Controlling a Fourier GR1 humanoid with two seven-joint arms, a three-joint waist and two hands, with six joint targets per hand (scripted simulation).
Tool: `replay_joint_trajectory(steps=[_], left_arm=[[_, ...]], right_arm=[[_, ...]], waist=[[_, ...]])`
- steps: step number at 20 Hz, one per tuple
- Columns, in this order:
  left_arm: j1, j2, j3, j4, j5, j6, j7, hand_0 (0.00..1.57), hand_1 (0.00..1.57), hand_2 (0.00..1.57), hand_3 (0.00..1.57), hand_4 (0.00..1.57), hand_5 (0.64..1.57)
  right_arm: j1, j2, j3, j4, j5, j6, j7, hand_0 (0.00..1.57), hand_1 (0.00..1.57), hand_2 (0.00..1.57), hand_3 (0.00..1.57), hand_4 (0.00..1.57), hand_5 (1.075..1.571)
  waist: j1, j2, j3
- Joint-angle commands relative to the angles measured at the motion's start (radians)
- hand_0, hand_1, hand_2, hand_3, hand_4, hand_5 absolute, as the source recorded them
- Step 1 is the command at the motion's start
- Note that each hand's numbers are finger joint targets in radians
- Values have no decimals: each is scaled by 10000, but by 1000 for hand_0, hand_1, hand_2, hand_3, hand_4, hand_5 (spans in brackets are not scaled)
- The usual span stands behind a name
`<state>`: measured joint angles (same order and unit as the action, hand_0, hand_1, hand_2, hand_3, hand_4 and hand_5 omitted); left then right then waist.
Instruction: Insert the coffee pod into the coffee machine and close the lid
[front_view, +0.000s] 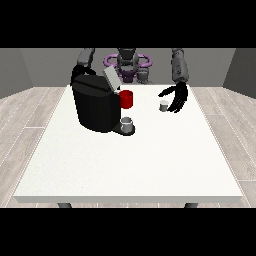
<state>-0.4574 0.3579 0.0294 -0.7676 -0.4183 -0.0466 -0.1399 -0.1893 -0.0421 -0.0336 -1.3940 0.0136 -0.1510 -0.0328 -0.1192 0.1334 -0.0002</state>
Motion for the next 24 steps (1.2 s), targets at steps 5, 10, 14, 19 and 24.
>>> replay_joint_trajectory(steps=[5, 10, 14, 19, 24], left_arm=[[-678, 191, 117, 965, -855, 882, -470, 695, 695, 831, 592, 0, 1571], [-1057, -63, 345, 1689, -1190, 2047, -1141, 837, 837, 974, 737, 391, 1571], [-976, -63, 70, 1640, -1686, 2530, -1486, 971, 971, 1086, 863, 323, 1571], [-1065, 320, -42, 2125, -2093, 2225, -1424, 1028, 1028, 1112, 890, 287, 1571], [-1768, 85, -30, 1961, -2087, 1768, -1456, 1317, 1317, 1430, 1407, 548, 1571]], right_arm=[[328, 33, 347, -259, 43, 131, 96, 0, 0, 0, 0, 434, 1571], [-154, 223, 470, -480, 251, -220, 319, 0, 0, 0, 0, 487, 1571], [-451, 45, -166, -185, -344, 10, 94, 0, 0, 0, 0, 513, 1571], [-315, 65, -240, -65, -532, 184, -246, 0, 0, 0, 0, 510, 1571], [-405, 20, -57, 17, -318, 99, 282, 0, 0, 0, 0, 429, 1571]], waist=[[-356, -24, -2], [-477, 477, -4], [-281, 491, -1], [-348, 612, -1], [-353, 149, -2]])
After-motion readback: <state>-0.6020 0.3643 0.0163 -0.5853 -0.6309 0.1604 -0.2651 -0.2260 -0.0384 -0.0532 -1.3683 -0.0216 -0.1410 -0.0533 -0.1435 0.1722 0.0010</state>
